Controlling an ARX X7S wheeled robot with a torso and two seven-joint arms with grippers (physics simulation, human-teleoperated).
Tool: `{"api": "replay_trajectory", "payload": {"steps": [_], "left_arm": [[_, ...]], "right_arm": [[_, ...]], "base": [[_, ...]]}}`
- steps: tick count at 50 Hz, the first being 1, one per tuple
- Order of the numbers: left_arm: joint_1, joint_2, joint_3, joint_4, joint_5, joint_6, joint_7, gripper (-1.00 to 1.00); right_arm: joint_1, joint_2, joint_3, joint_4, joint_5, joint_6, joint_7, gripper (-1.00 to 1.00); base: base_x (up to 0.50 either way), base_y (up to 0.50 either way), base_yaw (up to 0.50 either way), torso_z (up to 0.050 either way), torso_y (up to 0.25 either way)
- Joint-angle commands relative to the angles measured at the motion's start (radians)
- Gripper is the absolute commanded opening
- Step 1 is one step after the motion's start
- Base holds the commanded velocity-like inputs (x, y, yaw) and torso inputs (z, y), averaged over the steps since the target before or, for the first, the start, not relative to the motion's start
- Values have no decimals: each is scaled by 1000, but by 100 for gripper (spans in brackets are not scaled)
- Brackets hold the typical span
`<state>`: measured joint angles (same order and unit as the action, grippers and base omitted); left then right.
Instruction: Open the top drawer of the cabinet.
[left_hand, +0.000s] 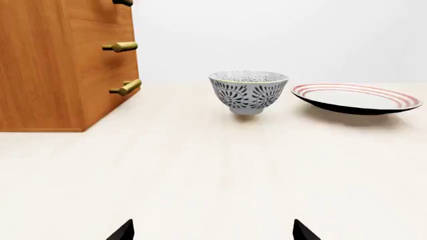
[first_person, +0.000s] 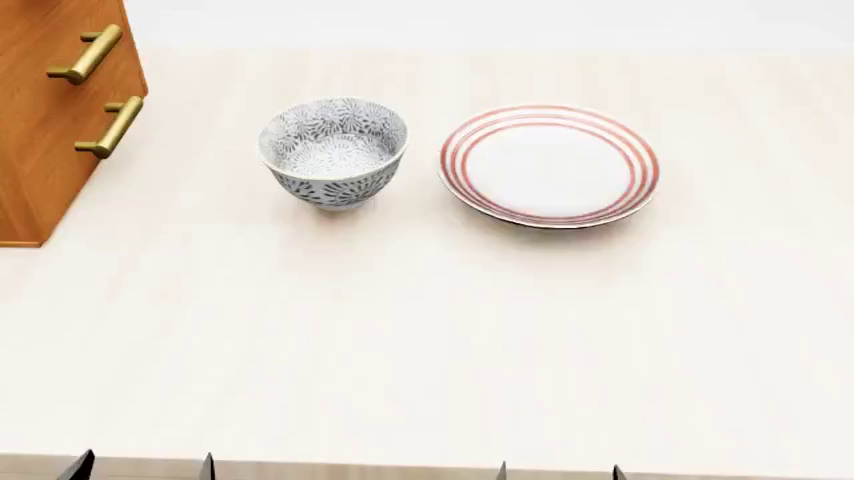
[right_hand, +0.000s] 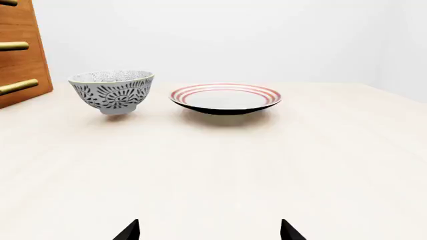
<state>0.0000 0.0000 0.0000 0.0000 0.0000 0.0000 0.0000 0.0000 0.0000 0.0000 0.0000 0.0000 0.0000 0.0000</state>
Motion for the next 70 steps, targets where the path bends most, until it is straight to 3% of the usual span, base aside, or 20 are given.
{"api": "replay_trajectory", "payload": {"steps": [1,47,70], "left_arm": [[-3,-17,22,3,-6,-16,-22,100],[-7,-93,111,-10,-98,27,-95,100],[-2,-116,134,1,-125,40,-123,100]], "right_arm": [[6,15,-19,9,17,-2,20,100],[17,92,-109,13,104,9,106,100],[17,114,-140,14,121,8,135,100]], "base": [[0,0,0,0,0],[0,0,0,0,0],[0,0,0,48,0]]}}
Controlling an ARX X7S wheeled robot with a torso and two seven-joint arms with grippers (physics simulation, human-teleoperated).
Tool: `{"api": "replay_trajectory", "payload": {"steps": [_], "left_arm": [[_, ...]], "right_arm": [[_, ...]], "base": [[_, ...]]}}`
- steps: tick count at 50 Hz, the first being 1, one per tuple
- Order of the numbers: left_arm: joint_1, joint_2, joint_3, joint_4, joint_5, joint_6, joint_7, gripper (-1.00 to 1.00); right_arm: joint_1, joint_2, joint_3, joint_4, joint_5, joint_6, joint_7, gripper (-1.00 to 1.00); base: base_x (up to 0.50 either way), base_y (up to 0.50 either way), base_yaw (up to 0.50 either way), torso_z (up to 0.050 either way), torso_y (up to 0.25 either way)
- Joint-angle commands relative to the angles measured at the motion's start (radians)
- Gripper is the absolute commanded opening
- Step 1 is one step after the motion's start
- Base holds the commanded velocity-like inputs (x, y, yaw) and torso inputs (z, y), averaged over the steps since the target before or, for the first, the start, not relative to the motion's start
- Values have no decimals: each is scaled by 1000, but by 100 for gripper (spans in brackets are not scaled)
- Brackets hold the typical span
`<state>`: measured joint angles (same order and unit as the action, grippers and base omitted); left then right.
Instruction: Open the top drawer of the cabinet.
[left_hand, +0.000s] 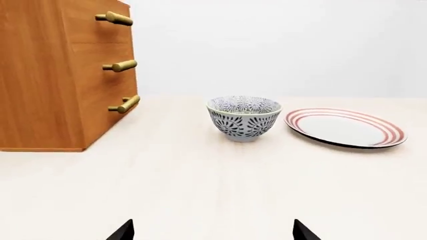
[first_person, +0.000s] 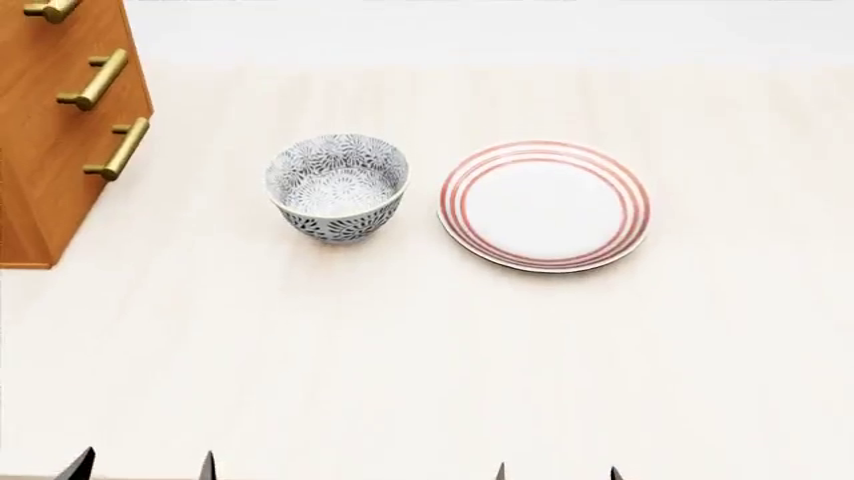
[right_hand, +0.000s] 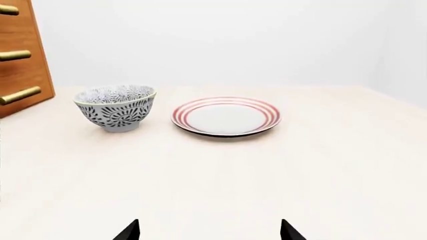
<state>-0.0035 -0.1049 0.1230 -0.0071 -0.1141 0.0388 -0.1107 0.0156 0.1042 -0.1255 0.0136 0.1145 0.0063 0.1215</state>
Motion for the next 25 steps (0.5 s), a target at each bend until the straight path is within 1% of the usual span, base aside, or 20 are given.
{"api": "replay_trajectory", "payload": {"steps": [1,25], "left_arm": [[1,-12,12,5,-12,5,-13,100],[-8,-26,34,-6,-22,19,-40,100]], "right_arm": [[1,11,-15,0,7,3,15,100],[8,30,-41,8,23,4,30,100]], "base": [[0,0,0,50,0],[0,0,0,50,0]]}}
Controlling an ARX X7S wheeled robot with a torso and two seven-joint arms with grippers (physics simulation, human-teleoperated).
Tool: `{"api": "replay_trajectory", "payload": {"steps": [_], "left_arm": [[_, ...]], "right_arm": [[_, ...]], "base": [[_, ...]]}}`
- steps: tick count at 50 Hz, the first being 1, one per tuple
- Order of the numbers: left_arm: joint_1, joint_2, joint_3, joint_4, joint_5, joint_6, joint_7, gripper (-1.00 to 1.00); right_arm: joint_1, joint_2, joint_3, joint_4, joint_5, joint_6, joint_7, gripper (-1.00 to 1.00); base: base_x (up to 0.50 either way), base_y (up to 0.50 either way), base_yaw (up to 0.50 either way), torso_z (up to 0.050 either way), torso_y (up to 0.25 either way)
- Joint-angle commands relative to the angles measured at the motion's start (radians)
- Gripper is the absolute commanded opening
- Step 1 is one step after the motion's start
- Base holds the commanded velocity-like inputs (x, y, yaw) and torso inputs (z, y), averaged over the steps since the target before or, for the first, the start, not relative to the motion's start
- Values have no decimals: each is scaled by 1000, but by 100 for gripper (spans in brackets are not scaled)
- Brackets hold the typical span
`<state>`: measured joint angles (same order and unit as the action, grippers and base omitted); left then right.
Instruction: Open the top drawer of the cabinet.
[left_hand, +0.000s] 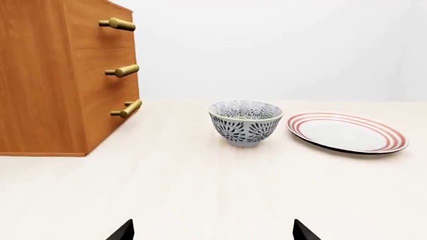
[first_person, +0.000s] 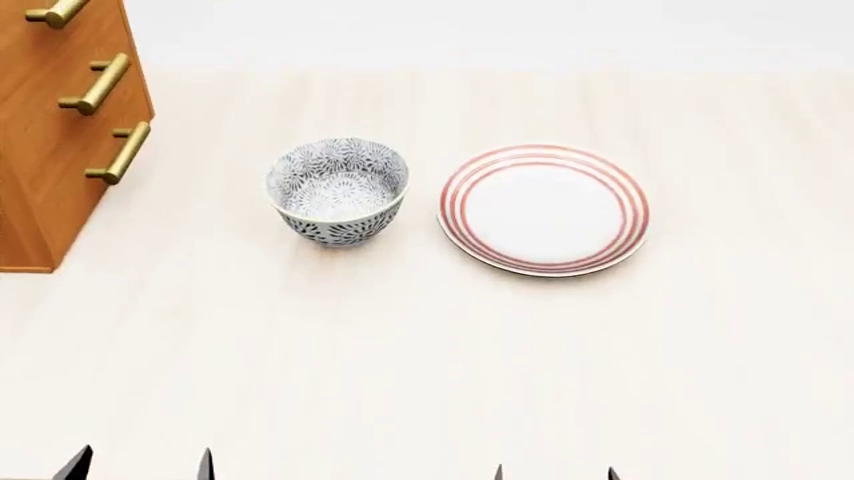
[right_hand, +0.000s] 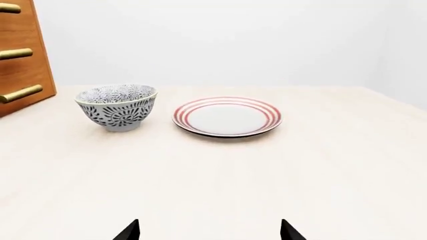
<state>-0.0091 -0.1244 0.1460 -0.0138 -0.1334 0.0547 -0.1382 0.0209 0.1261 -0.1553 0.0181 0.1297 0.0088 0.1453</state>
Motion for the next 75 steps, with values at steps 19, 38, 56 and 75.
{"api": "replay_trajectory", "payload": {"steps": [19,38,56,75], "left_arm": [[-1,-16,17,3,-31,-7,-29,100],[-4,-27,33,-4,-40,5,-40,100],[-5,-36,47,-7,-47,15,-48,100],[-5,-46,59,-1,-55,12,-58,100]], "right_arm": [[4,20,-27,-4,21,1,18,100],[5,30,-38,-3,35,-1,29,100],[7,38,-52,3,38,-16,39,100],[6,49,-70,-3,40,-19,46,100]], "base": [[448,0,0,2,0],[500,0,0,0,0],[366,0,0,0,1],[0,354,0,0,0]]}}
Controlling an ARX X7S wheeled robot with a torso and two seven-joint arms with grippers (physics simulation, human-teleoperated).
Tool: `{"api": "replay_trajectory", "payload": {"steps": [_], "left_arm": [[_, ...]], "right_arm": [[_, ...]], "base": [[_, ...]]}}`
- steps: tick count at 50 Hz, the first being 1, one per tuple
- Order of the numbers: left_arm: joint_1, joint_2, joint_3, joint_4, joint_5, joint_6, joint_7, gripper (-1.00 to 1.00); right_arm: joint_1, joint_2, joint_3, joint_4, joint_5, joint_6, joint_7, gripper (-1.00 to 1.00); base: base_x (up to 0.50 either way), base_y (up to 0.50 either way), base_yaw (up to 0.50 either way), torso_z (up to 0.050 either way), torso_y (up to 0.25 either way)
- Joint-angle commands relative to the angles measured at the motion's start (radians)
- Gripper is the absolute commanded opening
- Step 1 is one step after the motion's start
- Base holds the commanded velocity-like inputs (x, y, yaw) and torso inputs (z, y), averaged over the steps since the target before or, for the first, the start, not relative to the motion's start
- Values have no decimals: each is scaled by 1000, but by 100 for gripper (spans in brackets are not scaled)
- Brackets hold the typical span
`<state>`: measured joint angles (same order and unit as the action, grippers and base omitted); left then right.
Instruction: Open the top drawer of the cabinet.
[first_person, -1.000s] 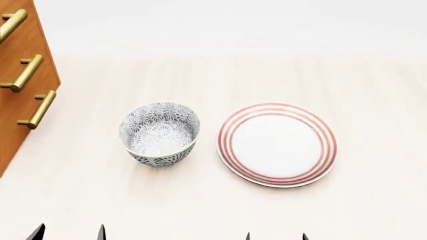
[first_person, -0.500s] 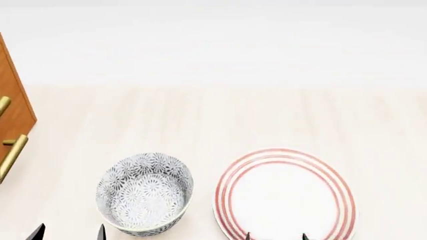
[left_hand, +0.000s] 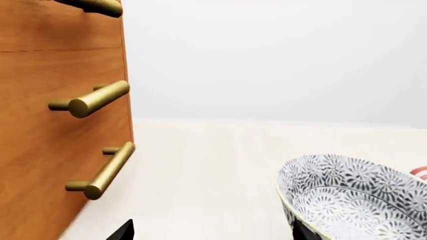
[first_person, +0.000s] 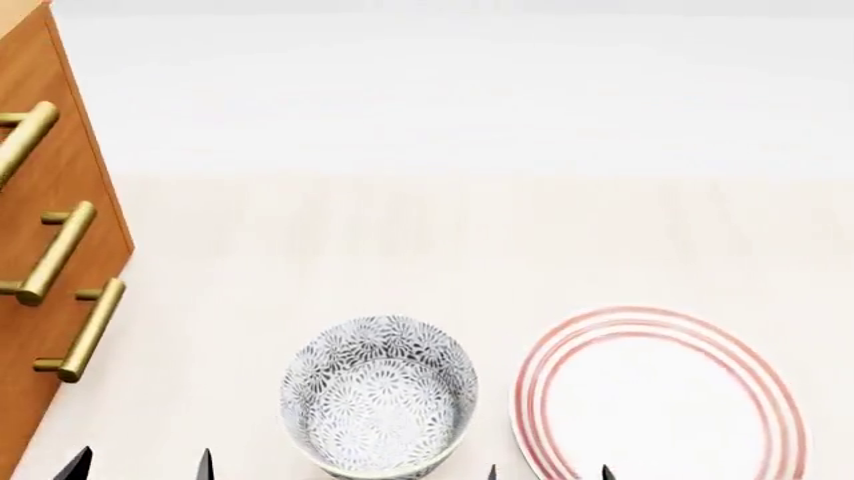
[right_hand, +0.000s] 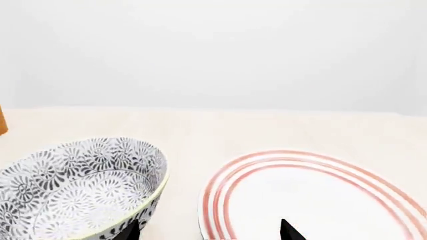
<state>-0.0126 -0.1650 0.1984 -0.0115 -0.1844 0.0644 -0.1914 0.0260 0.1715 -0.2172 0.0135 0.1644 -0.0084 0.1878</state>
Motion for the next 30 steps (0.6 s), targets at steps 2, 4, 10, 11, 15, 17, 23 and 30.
{"api": "replay_trajectory", "payload": {"steps": [2,4,10,11,15,17,23,30], "left_arm": [[-2,-6,7,-6,-5,4,-6,100],[-2,-7,9,-4,-5,3,-7,100],[-4,-9,12,-6,-8,3,-11,100],[-4,-10,12,-7,-8,4,-11,100],[-6,-11,16,-12,-8,7,-13,100],[-7,-12,16,-12,-8,8,-14,100],[-6,-15,20,-11,-10,8,-18,100],[-21,-49,70,38,82,-74,-41,100]], "right_arm": [[0,5,-9,2,6,-3,5,100],[1,5,-10,3,7,-3,5,100],[4,7,-13,8,10,-6,7,100],[4,8,-14,8,10,-6,8,100],[6,10,-20,11,9,-4,8,100],[7,12,-20,10,10,-1,9,100],[6,14,-23,8,12,3,14,100],[8,15,-26,9,15,8,21,100]], "base": [[0,500,0,0,0],[0,500,0,0,0],[0,500,0,0,0],[0,500,0,0,0],[0,250,0,0,0],[0,0,0,0,0],[0,0,0,0,0],[0,0,0,0,0]]}}
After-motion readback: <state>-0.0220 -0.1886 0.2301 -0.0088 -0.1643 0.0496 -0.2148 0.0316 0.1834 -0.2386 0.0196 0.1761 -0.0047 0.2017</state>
